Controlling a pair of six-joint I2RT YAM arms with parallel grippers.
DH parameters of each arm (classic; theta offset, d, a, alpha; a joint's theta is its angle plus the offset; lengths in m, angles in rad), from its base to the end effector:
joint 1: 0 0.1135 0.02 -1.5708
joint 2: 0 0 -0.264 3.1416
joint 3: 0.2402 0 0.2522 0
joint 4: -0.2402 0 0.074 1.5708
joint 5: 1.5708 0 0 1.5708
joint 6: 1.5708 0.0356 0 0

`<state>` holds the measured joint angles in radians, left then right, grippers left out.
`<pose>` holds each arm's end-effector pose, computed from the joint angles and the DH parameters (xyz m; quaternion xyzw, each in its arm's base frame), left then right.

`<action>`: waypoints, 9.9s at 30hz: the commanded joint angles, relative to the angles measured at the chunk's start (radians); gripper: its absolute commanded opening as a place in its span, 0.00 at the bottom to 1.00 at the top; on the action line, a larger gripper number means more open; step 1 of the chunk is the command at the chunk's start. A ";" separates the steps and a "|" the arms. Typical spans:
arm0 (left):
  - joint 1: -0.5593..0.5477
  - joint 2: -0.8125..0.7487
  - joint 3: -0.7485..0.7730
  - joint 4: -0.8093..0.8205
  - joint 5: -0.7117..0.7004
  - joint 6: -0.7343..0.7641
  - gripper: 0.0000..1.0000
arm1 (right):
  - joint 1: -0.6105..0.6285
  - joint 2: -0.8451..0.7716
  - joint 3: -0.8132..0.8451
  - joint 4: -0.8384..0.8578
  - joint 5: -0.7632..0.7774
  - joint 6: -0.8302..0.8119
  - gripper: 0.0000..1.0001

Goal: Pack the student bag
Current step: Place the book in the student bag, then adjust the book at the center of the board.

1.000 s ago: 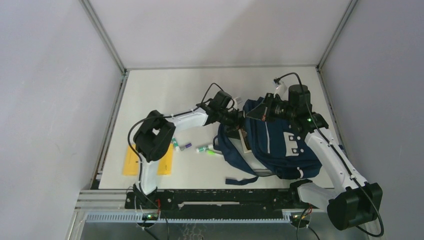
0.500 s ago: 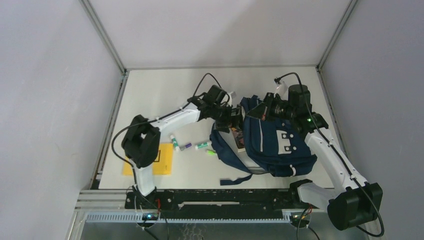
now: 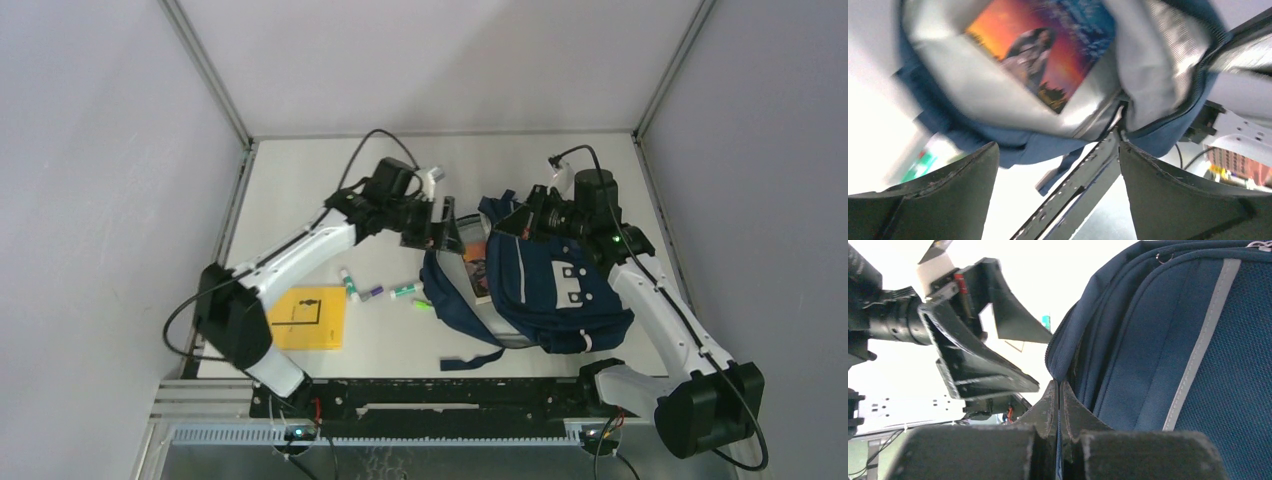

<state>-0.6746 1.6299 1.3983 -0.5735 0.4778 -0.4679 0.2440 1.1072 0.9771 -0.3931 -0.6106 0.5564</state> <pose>0.2717 -0.2382 0.3031 0.1809 0.8873 -0.3809 0.1866 0.2299 0.0783 0.3258 -0.0200 0.8392 0.4256 0.3379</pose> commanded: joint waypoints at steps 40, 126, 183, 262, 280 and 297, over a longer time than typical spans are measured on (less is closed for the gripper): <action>0.304 -0.586 -0.665 -0.073 -0.596 -0.111 0.97 | 0.202 0.267 -0.065 0.010 0.571 -0.149 0.22; 0.739 -0.384 -0.774 -0.037 -0.777 -0.503 0.88 | 0.744 0.510 0.162 0.143 0.516 -0.135 0.62; 0.977 0.230 -0.133 0.052 -0.398 -0.244 0.99 | 0.609 0.325 0.003 0.115 0.538 -0.095 0.61; 0.597 0.626 0.748 -0.199 -0.265 0.035 1.00 | 0.470 0.219 -0.077 0.087 0.505 -0.070 0.62; 0.759 0.810 0.878 -0.299 -0.308 -0.013 1.00 | 0.470 0.205 -0.100 0.053 0.551 -0.094 0.61; 0.510 0.861 0.932 -0.328 -0.053 0.141 1.00 | 0.439 0.191 -0.101 0.072 0.526 -0.081 0.62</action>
<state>-0.1070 2.4958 2.2780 -0.8959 0.3309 -0.3729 0.6945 1.3346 0.8776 -0.3428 -0.0799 0.4740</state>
